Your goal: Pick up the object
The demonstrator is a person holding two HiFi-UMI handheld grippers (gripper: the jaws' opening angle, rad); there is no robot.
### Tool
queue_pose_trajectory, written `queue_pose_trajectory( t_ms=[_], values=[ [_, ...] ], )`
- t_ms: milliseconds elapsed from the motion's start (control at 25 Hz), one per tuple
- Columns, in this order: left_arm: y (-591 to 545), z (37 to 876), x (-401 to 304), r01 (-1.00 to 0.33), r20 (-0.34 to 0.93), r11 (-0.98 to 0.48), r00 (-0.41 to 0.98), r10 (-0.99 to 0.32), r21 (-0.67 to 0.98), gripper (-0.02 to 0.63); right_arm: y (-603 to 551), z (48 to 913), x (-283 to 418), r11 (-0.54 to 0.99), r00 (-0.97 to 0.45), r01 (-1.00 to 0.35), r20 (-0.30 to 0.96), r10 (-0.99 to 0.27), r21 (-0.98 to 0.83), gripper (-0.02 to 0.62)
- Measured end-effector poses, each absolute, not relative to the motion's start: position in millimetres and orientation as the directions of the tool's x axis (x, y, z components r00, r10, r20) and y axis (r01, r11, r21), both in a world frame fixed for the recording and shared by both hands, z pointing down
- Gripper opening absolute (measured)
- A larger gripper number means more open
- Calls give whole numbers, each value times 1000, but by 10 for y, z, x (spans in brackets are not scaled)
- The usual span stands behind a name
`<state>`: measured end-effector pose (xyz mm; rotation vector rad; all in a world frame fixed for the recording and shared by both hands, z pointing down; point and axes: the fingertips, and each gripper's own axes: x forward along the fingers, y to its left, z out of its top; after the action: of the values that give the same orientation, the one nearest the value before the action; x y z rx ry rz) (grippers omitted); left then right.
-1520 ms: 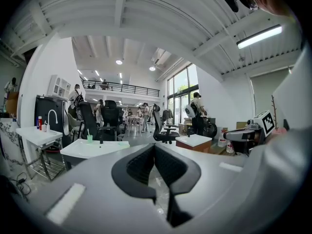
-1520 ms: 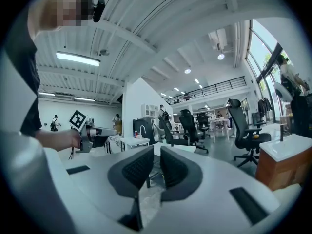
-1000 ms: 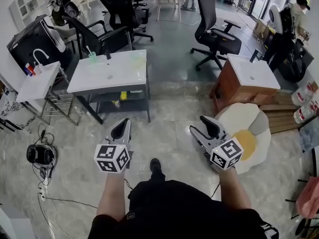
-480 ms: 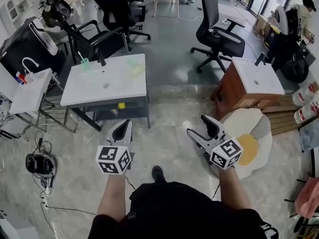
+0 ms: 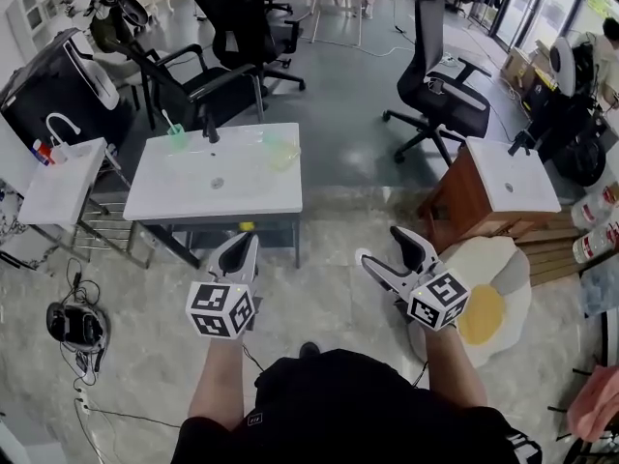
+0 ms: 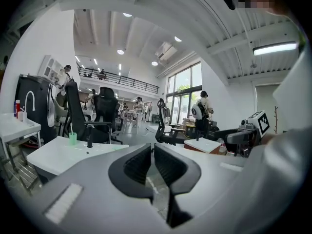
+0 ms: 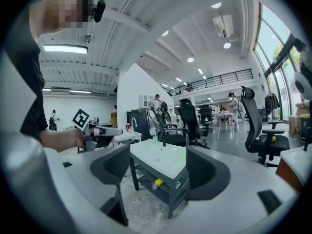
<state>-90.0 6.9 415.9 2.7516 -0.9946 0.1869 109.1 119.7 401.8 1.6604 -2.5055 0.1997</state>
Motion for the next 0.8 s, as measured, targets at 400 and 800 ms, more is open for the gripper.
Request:
queue_pose_trajectory(
  t_ms=[400, 800],
  values=[
    [-254, 4091, -1023, -654, 162, -743, 756, -634, 144, 15, 772, 4030, 918, 438, -433, -899, 202, -878, -23, 321],
    [-643, 4284, -1229, -738, 203, -656, 674, -710, 159, 15, 52, 4205, 707, 582, -573, -813, 222, -789, -27, 321]
  ],
)
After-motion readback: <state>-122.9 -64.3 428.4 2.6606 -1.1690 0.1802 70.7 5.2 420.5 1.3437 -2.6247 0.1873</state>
